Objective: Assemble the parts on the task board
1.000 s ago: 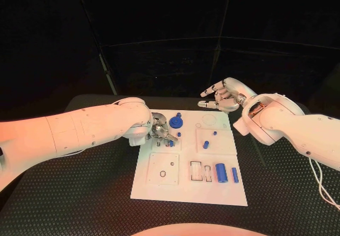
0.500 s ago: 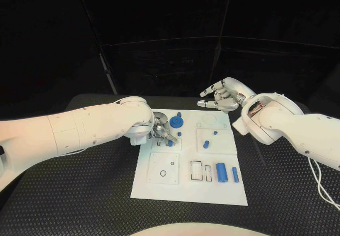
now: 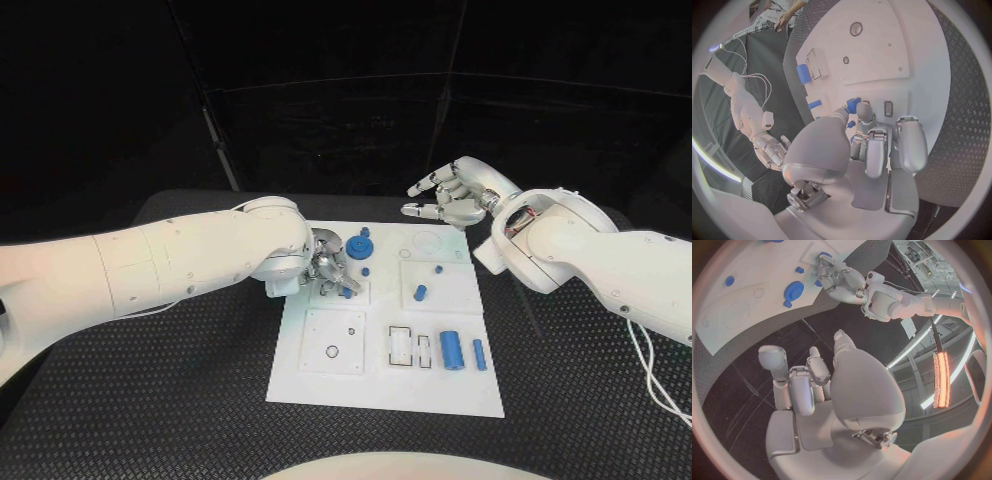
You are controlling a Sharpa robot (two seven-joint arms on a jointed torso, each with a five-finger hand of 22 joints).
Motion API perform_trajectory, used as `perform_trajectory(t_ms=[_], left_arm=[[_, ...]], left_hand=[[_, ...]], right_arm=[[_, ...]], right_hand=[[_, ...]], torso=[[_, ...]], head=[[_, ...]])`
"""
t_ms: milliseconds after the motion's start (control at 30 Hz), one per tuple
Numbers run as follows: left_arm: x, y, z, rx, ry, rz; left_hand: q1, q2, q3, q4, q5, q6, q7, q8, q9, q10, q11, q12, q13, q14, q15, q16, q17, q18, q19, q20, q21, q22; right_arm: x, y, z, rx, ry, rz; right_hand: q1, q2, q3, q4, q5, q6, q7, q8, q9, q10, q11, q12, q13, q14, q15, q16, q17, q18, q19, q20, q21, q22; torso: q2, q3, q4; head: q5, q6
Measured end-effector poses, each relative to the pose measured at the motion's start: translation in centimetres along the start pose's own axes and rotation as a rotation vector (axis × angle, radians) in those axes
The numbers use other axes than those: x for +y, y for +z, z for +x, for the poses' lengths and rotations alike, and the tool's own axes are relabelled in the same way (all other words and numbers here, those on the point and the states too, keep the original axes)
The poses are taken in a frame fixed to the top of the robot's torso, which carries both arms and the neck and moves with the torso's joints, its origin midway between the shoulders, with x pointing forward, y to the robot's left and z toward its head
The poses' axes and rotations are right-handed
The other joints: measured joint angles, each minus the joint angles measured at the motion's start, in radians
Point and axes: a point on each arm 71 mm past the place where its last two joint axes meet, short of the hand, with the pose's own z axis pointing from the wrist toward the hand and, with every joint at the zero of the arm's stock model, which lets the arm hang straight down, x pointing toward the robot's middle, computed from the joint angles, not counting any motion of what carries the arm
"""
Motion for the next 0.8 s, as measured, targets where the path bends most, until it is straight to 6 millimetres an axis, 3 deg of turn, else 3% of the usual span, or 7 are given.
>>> perform_trajectory(t_ms=[33, 200, 333, 433, 800], left_arm=[[0.0, 0.0, 0.0, 0.000, -0.001, 0.000], [0.3, -0.1, 0.0, 0.000, -0.008, -0.001], [0.5, -0.3, 0.1, -0.003, -0.013, 0.000], [0.7, -0.5, 0.1, -0.010, -0.021, 0.001], [1.2, -1.3, 0.4, -0.049, -0.066, 0.020]], left_hand=[[-0.021, -0.013, 0.059, -0.027, 0.000, -0.002, 0.002, 0.004, 0.000, 0.004, 0.004, 0.000, -0.002, 0.000, 0.000, 0.000, 0.000, 0.000, 0.000, 0.000, 0.000, 0.000], [-0.060, -0.046, 0.149, -0.067, 0.000, -0.005, 0.005, 0.011, 0.000, 0.006, 0.006, 0.000, -0.005, 0.000, 0.000, 0.000, 0.000, 0.000, 0.000, 0.000, 0.000, 0.002], [-0.066, -0.052, 0.159, -0.063, 0.000, -0.009, 0.002, 0.019, 0.000, 0.005, 0.006, 0.000, -0.006, 0.000, 0.000, 0.000, 0.000, 0.000, 0.000, 0.000, 0.000, 0.001], [-0.077, -0.063, 0.213, -0.100, -0.001, -0.011, 0.003, 0.019, -0.001, 0.007, 0.004, 0.000, -0.003, 0.000, 0.000, 0.000, 0.000, 0.000, 0.000, 0.000, 0.000, -0.001], [-0.099, -0.085, 0.260, -0.111, -0.001, -0.013, 0.006, 0.030, -0.001, 0.012, 0.002, 0.000, 0.000, 0.000, 0.000, 0.000, 0.000, 0.000, 0.000, 0.000, 0.000, -0.001]], right_arm=[[0.0, 0.0, 0.0, 0.000, 0.000, 0.000], [0.0, 0.0, 0.0, 0.000, 0.000, 0.001], [0.0, 0.0, 0.0, 0.000, 0.000, 0.001], [-0.1, 0.0, 0.0, -0.001, 0.000, 0.001], [-0.2, 0.1, -0.1, -0.002, -0.001, 0.004]], right_hand=[[0.000, 0.000, 0.000, 0.000, 0.000, 0.000, 0.000, 0.000, 0.000, 0.000, 0.000, 0.000, 0.000, 0.000, 0.000, 0.000, 0.000, 0.000, 0.000, 0.000, 0.000, 0.000], [0.000, 0.000, 0.000, 0.000, 0.000, 0.000, 0.000, 0.000, 0.000, 0.000, 0.000, 0.000, 0.000, 0.000, 0.000, 0.000, 0.000, 0.000, 0.000, 0.000, 0.000, 0.000], [0.000, 0.000, 0.000, 0.000, 0.000, 0.000, 0.000, 0.000, 0.000, 0.000, 0.000, 0.000, 0.000, 0.000, 0.000, 0.000, 0.000, 0.000, 0.000, 0.000, 0.000, 0.000], [0.000, 0.000, 0.000, 0.000, 0.000, 0.000, 0.000, 0.000, 0.000, 0.000, 0.000, 0.000, 0.000, 0.000, 0.000, 0.000, 0.001, 0.000, 0.000, 0.000, 0.000, 0.000], [0.000, 0.000, 0.000, 0.000, 0.000, 0.000, 0.000, 0.000, 0.000, 0.000, 0.000, 0.000, 0.000, 0.000, 0.000, 0.000, 0.001, 0.000, 0.000, 0.000, 0.000, 0.000]], torso=[[0.000, 0.0000, 0.0000], [0.000, -0.0003, 0.0002], [0.000, -0.0004, 0.0004], [0.000, -0.0004, 0.0004], [0.000, -0.0001, 0.0011]], head=[[0.000, 0.000], [0.000, -0.001], [0.001, -0.001], [0.001, -0.001], [0.003, 0.002]])
